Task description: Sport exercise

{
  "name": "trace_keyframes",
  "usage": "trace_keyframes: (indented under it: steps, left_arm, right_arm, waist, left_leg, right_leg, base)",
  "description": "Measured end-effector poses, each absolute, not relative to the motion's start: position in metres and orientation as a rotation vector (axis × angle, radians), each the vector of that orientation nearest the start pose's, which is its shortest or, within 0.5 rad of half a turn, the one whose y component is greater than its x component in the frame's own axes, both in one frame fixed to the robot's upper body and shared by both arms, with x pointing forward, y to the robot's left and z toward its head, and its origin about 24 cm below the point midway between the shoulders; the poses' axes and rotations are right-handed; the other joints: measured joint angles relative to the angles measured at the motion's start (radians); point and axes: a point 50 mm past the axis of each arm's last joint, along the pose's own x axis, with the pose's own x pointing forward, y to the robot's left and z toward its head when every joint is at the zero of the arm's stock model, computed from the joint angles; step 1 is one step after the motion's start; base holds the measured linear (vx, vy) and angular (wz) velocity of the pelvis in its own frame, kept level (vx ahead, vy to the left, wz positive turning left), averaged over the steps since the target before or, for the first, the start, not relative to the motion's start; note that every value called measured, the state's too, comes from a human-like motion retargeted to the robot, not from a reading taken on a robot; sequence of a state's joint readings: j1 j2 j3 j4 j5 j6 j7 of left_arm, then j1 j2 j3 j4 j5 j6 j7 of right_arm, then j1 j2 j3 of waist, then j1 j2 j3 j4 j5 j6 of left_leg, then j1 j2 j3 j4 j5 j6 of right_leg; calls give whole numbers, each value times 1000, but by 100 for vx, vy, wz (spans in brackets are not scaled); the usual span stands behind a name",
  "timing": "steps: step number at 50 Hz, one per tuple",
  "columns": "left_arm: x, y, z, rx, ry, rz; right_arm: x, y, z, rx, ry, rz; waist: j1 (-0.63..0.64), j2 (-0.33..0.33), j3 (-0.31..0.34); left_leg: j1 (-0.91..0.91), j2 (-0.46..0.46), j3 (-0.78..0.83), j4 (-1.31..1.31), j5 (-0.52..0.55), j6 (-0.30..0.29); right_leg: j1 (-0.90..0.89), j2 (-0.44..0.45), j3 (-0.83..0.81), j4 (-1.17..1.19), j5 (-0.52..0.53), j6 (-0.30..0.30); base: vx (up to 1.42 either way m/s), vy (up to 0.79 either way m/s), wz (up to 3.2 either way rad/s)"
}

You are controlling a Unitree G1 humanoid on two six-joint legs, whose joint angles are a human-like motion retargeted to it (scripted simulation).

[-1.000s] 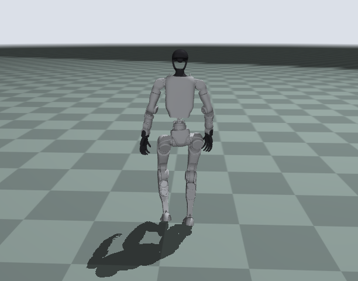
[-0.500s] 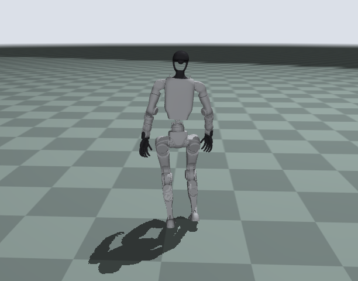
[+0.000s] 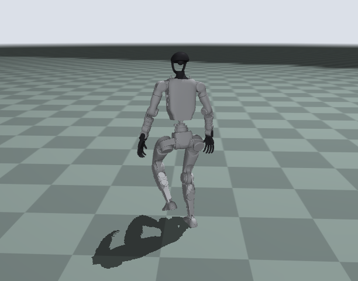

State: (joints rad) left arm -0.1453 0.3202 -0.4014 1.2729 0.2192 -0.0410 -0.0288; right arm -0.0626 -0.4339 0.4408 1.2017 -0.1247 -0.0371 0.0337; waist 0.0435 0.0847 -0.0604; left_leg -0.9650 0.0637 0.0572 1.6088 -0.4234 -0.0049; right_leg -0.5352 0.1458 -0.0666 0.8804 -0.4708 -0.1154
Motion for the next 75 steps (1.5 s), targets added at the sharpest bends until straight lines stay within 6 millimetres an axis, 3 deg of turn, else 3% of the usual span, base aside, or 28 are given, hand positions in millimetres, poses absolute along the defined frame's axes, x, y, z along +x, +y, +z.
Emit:
trace_keyframes:
  steps: [5, 10, 14, 19, 22, 27, 29, 32, 36, 40, 47, 55, 60, 67, 75]
  left_arm:
    - [97, 219, -164, 656, 1221, -360]
    - [73, 218, -169, 666, 1290, -383]
    - [68, 230, -168, 718, 1311, -385]
    - [77, 238, -164, 779, 1283, -406]
    - [84, 236, -163, 788, 1261, -440]
    - [70, 233, -167, 749, 1304, -453]
    - [69, 232, -167, 750, 1307, -454]
    - [67, 232, -167, 761, 1302, -457]
    - [67, 235, -166, 783, 1292, -461]
    - [81, 237, -164, 817, 1260, -463]
    - [81, 231, -165, 778, 1272, -468]
    - [85, 235, -163, 816, 1255, -473]
    - [90, 236, -162, 823, 1241, -477]
    - [60, 233, -167, 775, 1297, -519]
    - [56, 237, -165, 762, 1265, -517]
  right_arm:
    - [113, -256, -147, -713, 1155, 309]
    - [135, -242, -142, -685, 1081, 368]
    - [149, -235, -138, -663, 1032, 378]
    - [149, -238, -138, -639, 1039, 352]
    - [146, -244, -139, -641, 1063, 331]
    - [123, -249, -147, -663, 1142, 351]
    - [115, -253, -149, -660, 1172, 345]
    - [107, -256, -150, -640, 1195, 324]
    - [103, -259, -150, -609, 1205, 289]
    - [106, -264, -148, -592, 1198, 256]
    - [95, -262, -151, -579, 1236, 265]
    - [96, -259, -151, -537, 1215, 239]
    - [95, -256, -152, -531, 1204, 245]
    - [112, -253, -145, -557, 1121, 290]
    - [107, -251, -141, -546, 1085, 339]
  waist:
    - [10, -4, -50]
    - [-58, -15, -78]
    - [-90, -2, -86]
    - [-98, 8, -63]
    - [-93, 30, -40]
    - [-83, 52, -69]
    - [-75, 53, -70]
    - [-62, 46, -56]
    - [-51, 36, -5]
    - [-49, 42, 41]
    - [-51, 51, 2]
    - [-46, 37, 1]
    - [-43, 31, -26]
    - [-22, 20, -105]
    - [35, -7, -198]
  left_leg:
    - [156, -78, 33, -308, 113, -11]
    - [327, -165, 38, -706, 166, 23]
    - [390, -153, 55, -866, 58, 71]
    - [406, -113, 108, -852, -126, 109]
    - [440, -82, 120, -871, -103, 109]
    - [462, -86, 94, -975, 146, 57]
    - [466, -89, 92, -971, 184, 45]
    - [480, -98, 77, -933, 129, 60]
    - [535, -99, 79, -869, -56, 98]
    - [589, -85, 103, -852, -155, 110]
    - [578, -99, 81, -917, -61, 93]
    - [565, -109, 73, -851, -151, 97]
    - [558, -115, 61, -869, -133, 98]
    - [546, -128, 48, -960, -29, 109]
    - [492, -150, 27, -998, 20, 156]
  right_leg:
    - [-156, -57, -7, 159, 195, 33]
    - [-502, -156, -75, 609, 130, 40]
    - [-786, -156, -117, 845, 13, 65]
    - [-1003, -148, -151, 969, -86, 73]
    - [-1012, -145, -172, 977, -100, 48]
    - [-1010, -132, -194, 951, -92, -17]
    - [-1011, -116, -200, 940, -91, -25]
    - [-1016, -94, -210, 943, -102, -26]
    - [-1024, -59, -210, 974, -157, 13]
    - [-1020, -50, -210, 991, -203, 31]
    - [-1014, -50, -214, 987, -197, -3]
    - [-1016, -51, -216, 1012, -247, -5]
    - [-1013, -66, -211, 997, -248, -17]
    - [-1005, -85, -201, 1002, -225, -45]
    - [-978, -105, -169, 1076, -209, -91]
  base:
    - [-9, 4, -13]
    - [-9, 5, -4]
    - [-11, 9, -7]
    - [-11, 12, 17]
    - [-6, 12, 19]
    - [-1, 8, 29]
    - [-1, 5, 39]
    - [-2, 5, 31]
    - [-6, 5, 41]
    - [-8, 5, 60]
    - [-4, 1, 43]
    - [-4, -3, 51]
    - [-3, -3, 46]
    - [-1, -4, 36]
    - [0, -5, 33]
